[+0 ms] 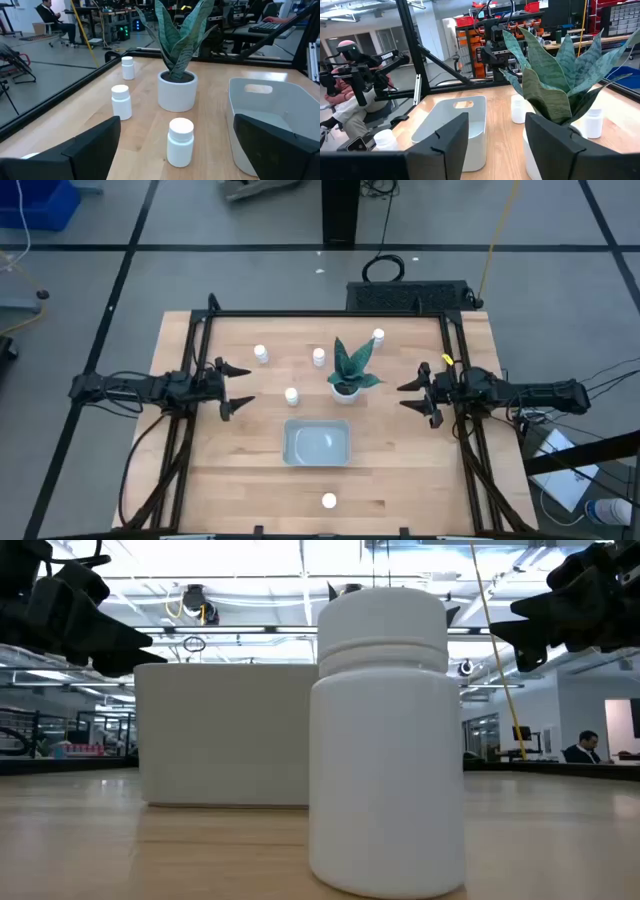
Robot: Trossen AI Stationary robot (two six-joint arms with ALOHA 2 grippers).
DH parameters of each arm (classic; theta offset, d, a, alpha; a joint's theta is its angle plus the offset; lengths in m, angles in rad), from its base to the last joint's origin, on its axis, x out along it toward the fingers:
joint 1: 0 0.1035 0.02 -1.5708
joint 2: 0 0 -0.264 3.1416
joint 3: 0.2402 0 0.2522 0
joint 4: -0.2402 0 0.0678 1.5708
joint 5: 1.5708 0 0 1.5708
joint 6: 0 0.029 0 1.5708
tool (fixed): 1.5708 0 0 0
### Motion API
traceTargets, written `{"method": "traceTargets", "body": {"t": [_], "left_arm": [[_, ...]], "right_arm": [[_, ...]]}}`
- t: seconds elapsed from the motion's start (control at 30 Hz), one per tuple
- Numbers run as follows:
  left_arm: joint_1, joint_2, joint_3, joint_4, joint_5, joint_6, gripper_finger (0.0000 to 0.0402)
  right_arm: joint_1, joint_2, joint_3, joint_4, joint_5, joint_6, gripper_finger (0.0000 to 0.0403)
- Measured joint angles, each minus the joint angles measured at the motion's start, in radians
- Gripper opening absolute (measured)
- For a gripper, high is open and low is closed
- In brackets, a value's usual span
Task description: Pick and place pill bottles into a basket
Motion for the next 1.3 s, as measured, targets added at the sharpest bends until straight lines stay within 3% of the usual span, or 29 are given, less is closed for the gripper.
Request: {"method": "traceTargets", "body": {"t": [1.13, 1.3], "left_arm": [[0.000, 0.000, 0.000, 0.000, 0.000, 0.000, 0.0395], [0.000, 0.000, 0.000, 0.000, 0.000, 0.000, 0.0395]], "right_arm": [[0.000, 0.000, 0.000, 0.001, 0.000, 0.000, 0.0187], [0.000, 0.000, 0.000, 0.111, -0.002, 0.096, 0.0187]]}}
